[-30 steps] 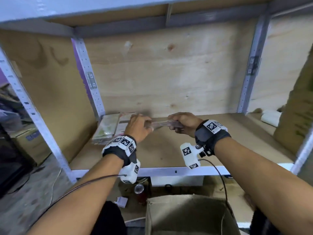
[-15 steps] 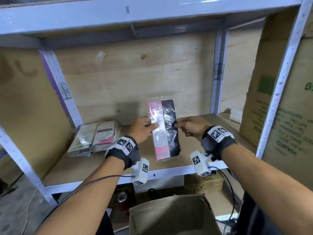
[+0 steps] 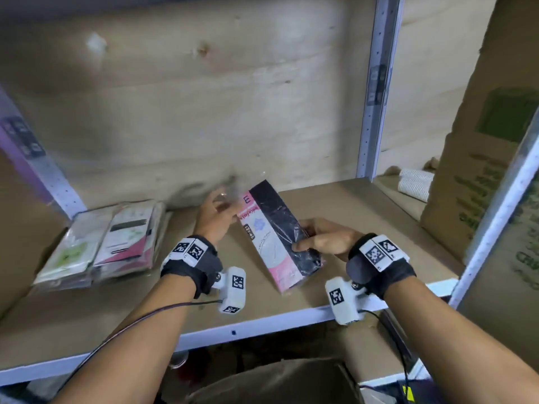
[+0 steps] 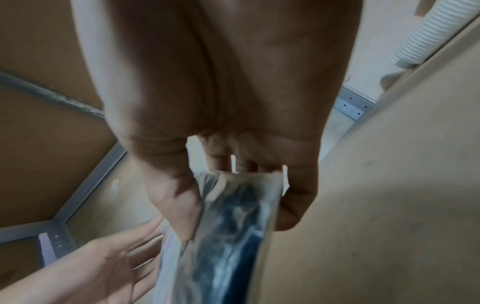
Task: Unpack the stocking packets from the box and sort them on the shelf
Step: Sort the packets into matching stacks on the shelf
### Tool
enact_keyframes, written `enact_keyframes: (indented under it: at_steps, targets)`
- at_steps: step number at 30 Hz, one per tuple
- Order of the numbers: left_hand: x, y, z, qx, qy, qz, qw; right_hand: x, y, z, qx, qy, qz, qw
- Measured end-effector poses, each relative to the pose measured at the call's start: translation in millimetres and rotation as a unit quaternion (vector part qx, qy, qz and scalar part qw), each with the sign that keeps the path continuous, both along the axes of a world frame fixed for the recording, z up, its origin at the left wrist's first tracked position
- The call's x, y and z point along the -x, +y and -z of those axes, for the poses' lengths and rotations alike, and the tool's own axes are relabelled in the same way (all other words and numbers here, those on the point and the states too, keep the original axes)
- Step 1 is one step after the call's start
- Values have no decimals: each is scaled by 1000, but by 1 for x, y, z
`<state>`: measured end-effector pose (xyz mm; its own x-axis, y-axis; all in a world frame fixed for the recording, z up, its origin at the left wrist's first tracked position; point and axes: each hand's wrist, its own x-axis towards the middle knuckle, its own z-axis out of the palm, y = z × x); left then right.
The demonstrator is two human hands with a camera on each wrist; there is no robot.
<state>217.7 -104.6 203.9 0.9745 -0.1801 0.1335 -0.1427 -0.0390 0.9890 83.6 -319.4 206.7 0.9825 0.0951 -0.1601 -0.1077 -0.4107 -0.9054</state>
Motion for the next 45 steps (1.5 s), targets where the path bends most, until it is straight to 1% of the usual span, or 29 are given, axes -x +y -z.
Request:
enact_keyframes:
  at_steps: [2,4,6,8,10,13,14,16,18,20,23,25,28,30,33,38,42,45]
  targets:
    - [-15,-4,0,3,-16,-15,1000,-6,-10,9,-11,-3,12,1000]
    - [-28,-11,0,-19,-33,-30,999,-13,-21,15,-18,1,29,999]
    - [-40,-20,1,-23,-21,-41,999,-20,-34,18,-7,10,55,998]
    - [-50,-30,2,-11,34,-35,999,-24,-46,19,17,9,87,996]
    - [-54,-41,5,20,123,-24,992,-25,-56,20,42,2,99,994]
    - [-59,-58,5,74,250,-8,965,-21,-67,23,65,3,72,995]
    - [-61,-64,5,77,276,5,958,-20,-69,23,75,6,65,995]
    - [-62,-72,5,70,300,30,951,-20,-76,25,82,9,67,994]
    - [-58,-80,8,88,301,27,949,-20,-83,26,73,11,86,994]
    - [-52,-88,12,80,273,28,958,-19,-90,27,70,15,108,992]
    - [-40,-98,16,-13,219,67,973,-17,-99,26,100,12,139,985]
    - [-27,-103,17,-83,191,93,974,-17,-105,24,121,14,161,979]
    - [-2,-114,20,-171,179,163,955,-19,-111,24,146,27,194,970]
    - [15,-125,21,-205,184,205,939,-19,-114,24,166,35,211,963]
    - [31,-143,22,-211,186,229,932,-17,-118,26,177,40,239,954]
    - [40,-169,20,-199,200,232,931,-12,-126,24,180,41,279,943]
    - [40,-187,18,-171,211,227,935,-9,-131,22,196,38,288,936]
    - [35,-198,18,-152,213,213,941,-10,-134,22,192,26,282,940]
